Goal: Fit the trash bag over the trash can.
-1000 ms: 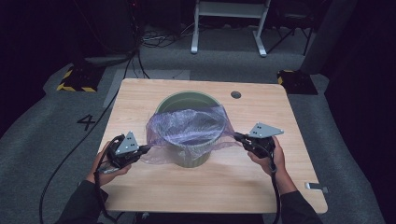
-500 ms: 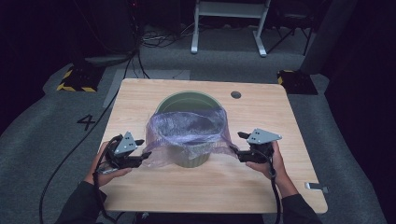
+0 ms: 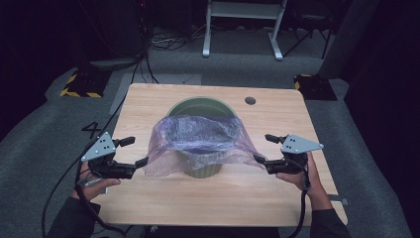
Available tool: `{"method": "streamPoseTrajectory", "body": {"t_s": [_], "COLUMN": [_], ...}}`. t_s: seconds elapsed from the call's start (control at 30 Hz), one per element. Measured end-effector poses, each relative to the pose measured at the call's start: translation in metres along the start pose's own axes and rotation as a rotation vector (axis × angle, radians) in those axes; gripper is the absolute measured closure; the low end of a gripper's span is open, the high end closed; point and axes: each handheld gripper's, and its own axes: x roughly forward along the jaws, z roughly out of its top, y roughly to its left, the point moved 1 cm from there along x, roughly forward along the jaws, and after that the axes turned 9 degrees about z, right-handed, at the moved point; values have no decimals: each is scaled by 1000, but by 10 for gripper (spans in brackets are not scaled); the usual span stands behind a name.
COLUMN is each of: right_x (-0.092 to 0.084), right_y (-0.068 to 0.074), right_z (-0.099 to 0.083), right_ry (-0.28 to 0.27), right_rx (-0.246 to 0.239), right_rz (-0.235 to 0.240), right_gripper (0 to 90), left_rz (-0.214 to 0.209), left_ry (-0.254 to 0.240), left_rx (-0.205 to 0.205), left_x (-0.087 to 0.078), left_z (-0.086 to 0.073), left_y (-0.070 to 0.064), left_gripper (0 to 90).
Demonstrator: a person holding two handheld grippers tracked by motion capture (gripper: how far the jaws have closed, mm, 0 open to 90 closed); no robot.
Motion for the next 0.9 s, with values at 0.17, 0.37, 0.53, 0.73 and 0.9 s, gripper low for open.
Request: {"method": "streamPoseTrajectory", "body": {"t_s": [0.17, 0.37, 0.53, 0.73, 0.9], "right_x": [-8, -12, -9, -8, -7], "right_y": [-1, 3, 4, 5, 10], "right_z": [6, 18, 19, 24, 35], "right_ry": [-45, -92, -52, -58, -74], "right_rx": [-14, -46, -96, -100, -130], "right_rz": [-45, -70, -124, -123, -137], "right_gripper": [294, 432, 656, 431, 401], "left_rz": [-6, 20, 82, 104, 121], "left_ry": [-22, 0, 13, -10, -18], "left_rx": [54, 98, 127, 150, 164], "left_x": [4, 17, 26, 26, 24], "left_z": [17, 33, 36, 41, 50], "left_y": [-16, -24, -22, -21, -20], "left_gripper": [165, 264, 527, 698, 755]}}
